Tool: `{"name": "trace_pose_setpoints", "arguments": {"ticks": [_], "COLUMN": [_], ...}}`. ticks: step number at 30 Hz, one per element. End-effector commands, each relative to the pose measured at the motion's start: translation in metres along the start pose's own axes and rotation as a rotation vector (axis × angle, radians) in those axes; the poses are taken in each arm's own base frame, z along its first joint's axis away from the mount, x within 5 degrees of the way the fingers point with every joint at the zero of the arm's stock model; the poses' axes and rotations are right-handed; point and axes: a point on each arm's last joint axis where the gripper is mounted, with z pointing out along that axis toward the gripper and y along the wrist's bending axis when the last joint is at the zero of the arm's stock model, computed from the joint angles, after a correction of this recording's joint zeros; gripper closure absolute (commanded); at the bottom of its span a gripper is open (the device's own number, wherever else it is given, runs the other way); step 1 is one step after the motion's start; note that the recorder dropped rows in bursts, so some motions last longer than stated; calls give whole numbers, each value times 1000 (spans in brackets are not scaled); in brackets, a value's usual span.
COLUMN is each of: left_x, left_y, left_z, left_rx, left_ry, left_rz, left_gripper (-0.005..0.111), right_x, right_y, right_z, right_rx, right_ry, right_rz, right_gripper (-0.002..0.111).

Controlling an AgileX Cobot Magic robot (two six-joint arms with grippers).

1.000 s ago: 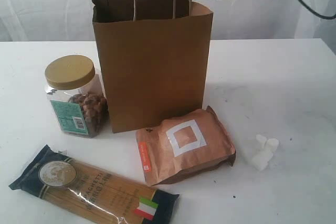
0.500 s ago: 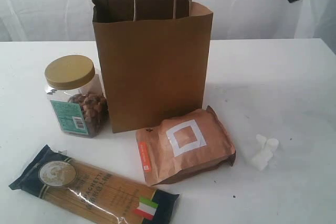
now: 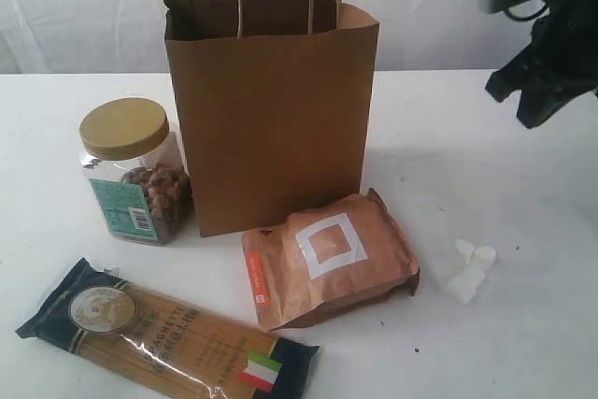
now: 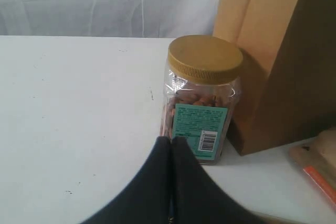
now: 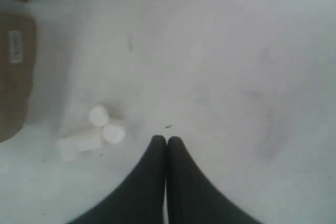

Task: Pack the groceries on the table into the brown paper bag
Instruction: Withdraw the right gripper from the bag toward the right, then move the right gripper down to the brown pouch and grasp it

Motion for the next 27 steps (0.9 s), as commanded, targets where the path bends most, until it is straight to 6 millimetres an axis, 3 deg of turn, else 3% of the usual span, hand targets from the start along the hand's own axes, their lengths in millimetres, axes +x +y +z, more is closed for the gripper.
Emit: {"name": "trace_pose_setpoints", "arguments": {"ticks": [1,9,16,19,22,27], "left_x": [2,2,2,2,2,2], "left_y": [-4,-11,-11,-11,-11,-11], "left_z": [0,-1,-1,-1,-1,-1], "left_rx": [51,125,124,124,124,124], "left_ry": [4,14,14,14,14,14], "left_rz": [-5,9,9,9,9,9], "left_gripper": [107,107,107,107,107,107], "right_x": [10,18,35,41,45,44], "right_y": [39,125,175,196,219,241], "right_z": [1,22,58,63,64,66], "right_rx": [-117,-328,-376,-453,-505,-461], "right_ry": [3,-11,29,71,63,-19], "right_rz": [-108,-421,-705,-766,-872,-1023], "right_gripper": [108,108,107,97,80,53]}}
